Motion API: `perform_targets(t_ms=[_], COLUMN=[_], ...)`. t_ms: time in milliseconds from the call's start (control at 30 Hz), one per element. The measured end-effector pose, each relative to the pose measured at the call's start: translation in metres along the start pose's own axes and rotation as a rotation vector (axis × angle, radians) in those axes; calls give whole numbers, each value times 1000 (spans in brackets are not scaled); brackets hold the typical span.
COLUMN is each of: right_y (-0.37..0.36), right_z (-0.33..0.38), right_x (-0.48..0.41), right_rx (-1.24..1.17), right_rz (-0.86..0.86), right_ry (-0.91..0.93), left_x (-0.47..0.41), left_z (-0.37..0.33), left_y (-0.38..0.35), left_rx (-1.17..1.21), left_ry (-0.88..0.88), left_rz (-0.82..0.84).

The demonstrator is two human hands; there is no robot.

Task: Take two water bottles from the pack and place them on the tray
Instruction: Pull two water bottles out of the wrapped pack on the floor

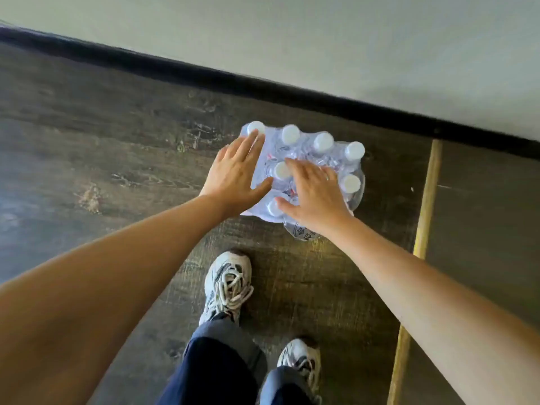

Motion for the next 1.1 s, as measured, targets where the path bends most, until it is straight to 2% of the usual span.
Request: perform_targets(t_ms=[100, 300, 533, 833, 933, 1033, 1100], right_y=[-8, -13, 11, 144, 187, 211, 213], right_z=[-2, -6, -1, 27, 42, 56, 62], right_x=[-11, -29, -29, 18, 17, 14, 10], right_rx=[27, 93, -30, -260, -273, -300, -335], right_rz=[-149, -197, -216, -361, -352, -299, -271], right_ry=[46, 34, 23, 154, 215, 253, 267], left_x=[-2, -4, -3, 3, 12, 30, 44], left_z=[8, 14, 15, 2, -15, -32, -36], left_y=[-16, -36, -37, -26, -9, 18, 30], left_rx=[48, 152, 144, 168, 327, 726, 837], left_ry=[-58, -99, -106, -14, -13, 8, 81], left_rz=[-97, -236, -203, -55, -98, -296, -391])
Point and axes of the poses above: each hand's wrist, its own x-axis away from the middle knuckle, its own y-axis out of the back of the hand, z = x × y, the point moved 3 cm from there along -x, towards the middle knuckle, and after that the axes turned 6 degrees about x, right-handed, at the moved point
